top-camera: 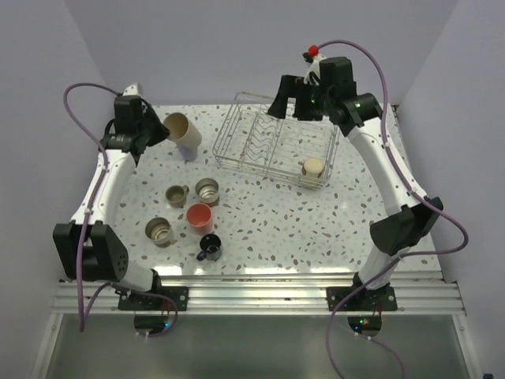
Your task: Load the cups into the dish rack
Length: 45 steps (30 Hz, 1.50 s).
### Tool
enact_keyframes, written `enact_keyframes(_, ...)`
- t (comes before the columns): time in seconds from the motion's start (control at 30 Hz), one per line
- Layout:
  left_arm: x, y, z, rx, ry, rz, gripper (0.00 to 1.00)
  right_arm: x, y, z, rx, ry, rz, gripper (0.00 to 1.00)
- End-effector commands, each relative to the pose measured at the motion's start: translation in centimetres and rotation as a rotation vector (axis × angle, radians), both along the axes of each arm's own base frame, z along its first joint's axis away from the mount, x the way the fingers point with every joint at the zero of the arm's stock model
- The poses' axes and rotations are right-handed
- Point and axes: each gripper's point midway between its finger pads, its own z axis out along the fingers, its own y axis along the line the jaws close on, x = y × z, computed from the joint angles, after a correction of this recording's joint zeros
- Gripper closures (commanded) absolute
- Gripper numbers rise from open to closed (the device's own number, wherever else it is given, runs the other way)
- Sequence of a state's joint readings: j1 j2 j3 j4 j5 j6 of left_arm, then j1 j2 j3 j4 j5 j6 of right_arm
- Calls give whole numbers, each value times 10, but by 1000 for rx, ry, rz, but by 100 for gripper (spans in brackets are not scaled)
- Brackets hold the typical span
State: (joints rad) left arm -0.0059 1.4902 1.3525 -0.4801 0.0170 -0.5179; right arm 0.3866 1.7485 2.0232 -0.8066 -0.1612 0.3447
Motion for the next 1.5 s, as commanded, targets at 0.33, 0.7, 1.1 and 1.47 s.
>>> enact_keyframes(0.33,14,-113,207,-605,-651,-499,100,-5,115,101,1093,128,516,1)
enact_keyframes(0.7,10,-130,213,-780,-710,-571,100,4,123,134,1309,122,526,1)
enact_keyframes(1.1,5,-146,208,-832,-695,-608,100,-1,143,147,1296,101,542,12)
enact_keyframes(1.47,-2,-150,204,-818,-687,-614,100,1,140,155,1308,72,525,27)
